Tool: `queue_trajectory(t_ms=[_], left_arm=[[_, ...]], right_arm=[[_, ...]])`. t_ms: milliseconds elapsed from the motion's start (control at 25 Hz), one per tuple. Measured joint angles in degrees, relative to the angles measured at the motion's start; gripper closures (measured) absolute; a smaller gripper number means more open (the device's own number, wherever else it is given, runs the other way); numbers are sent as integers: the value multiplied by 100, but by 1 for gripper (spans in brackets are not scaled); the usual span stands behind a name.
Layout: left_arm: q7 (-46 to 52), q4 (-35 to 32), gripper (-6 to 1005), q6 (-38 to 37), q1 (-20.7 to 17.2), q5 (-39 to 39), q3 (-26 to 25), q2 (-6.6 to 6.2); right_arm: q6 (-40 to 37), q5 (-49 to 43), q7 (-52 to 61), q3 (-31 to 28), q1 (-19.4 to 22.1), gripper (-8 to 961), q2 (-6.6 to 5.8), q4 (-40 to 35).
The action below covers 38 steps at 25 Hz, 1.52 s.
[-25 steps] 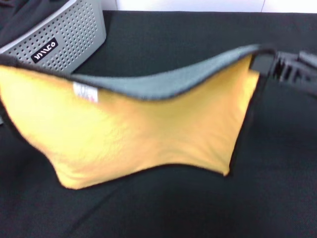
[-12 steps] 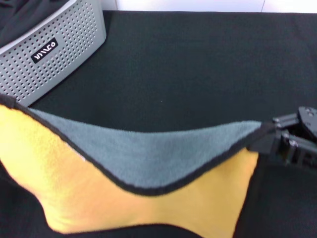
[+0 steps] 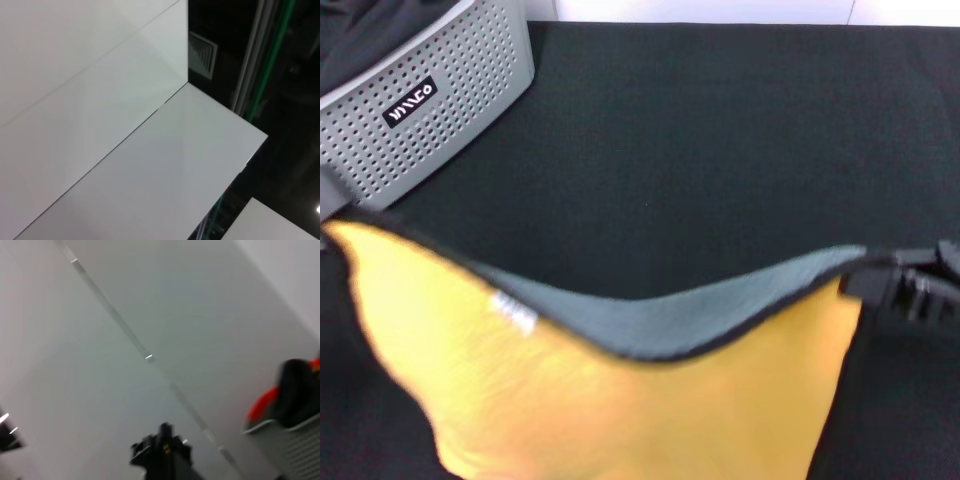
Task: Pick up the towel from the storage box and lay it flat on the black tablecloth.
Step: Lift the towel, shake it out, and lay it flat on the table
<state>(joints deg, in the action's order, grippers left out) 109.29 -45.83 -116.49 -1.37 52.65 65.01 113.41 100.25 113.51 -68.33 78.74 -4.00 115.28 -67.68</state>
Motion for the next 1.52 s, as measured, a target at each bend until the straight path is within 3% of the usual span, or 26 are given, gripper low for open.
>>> queue_trajectory(t_ms=[280, 440, 800, 960, 1520], left_arm=[[-885, 2077, 868, 54, 1636, 863, -258, -45], [-1053, 2415, 867, 458, 2120, 1107, -326, -54], [-1044, 2442, 864, 1436, 2359, 1145, -341, 46], [-1033, 2457, 863, 1953, 2384, 1119, -597, 223], [-1275, 2473, 859, 3084, 2555, 1112, -701, 544]], right_arm=[[-200, -449, -290, -706, -892, 940, -19, 1678], [-245, -913, -456, -1282, -1506, 940, -35, 2516], [-961, -1301, -579, -1608, -2339, 939, -257, 3515], [-1358, -1396, -547, -1586, -2543, 939, -316, 3719], [-2620, -2101, -283, -1567, -3125, 938, -251, 3919]])
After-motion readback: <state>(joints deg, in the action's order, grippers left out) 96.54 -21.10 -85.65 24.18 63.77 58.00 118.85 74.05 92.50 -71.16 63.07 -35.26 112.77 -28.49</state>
